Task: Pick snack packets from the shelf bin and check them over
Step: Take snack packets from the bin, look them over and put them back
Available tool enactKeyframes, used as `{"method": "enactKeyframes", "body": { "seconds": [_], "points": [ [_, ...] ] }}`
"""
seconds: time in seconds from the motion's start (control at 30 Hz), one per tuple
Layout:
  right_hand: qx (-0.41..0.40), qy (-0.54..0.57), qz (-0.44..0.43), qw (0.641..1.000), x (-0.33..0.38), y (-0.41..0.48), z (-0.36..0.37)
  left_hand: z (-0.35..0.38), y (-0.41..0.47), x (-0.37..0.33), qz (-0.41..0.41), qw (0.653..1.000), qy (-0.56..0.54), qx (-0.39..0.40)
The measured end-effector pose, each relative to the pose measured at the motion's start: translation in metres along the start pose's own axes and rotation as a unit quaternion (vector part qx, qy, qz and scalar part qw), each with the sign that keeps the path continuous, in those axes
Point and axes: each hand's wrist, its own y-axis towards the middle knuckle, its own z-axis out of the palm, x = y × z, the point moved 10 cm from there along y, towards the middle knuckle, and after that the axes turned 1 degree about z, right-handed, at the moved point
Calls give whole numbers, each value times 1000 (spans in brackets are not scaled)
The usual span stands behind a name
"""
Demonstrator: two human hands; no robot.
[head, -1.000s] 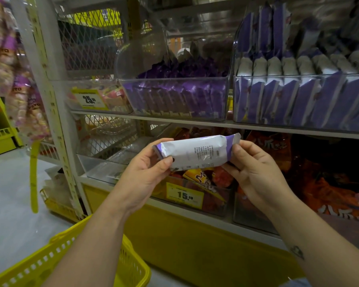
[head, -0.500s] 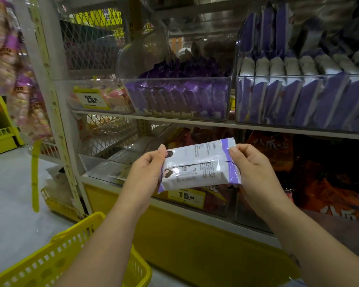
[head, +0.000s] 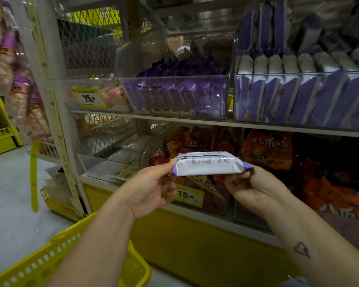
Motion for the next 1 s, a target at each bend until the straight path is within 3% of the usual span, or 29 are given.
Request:
{"method": "enactKeyframes", "body": {
  "seconds": [0.23, 0.4, 0.5, 0.67, 0.83, 0.93, 1.0],
  "points": [
    [8, 20, 34, 999, -4, -1, 1, 10, -1, 4, -24, 995, -97, 26],
    [80, -131, -83, 985, 16, -7, 20, 6, 1, -13, 67, 992, -104, 12],
    [163, -153, -130, 966, 16, -16, 39, 15, 1, -7, 56, 989, -126, 48],
    [198, -169, -177, 949, 10, -17, 49, 36, -4, 14, -9, 992, -51, 114],
    [187, -157, -156, 957, -1, -7, 43, 56, -11, 30, -40, 984, 29, 168],
    [182, -143, -149, 962, -3, -3, 39, 55, -10, 32, -41, 982, 87, 160],
    [178, -141, -152, 962, 0, -2, 38, 37, -8, 25, -24, 977, 183, 108]
  ]
}}
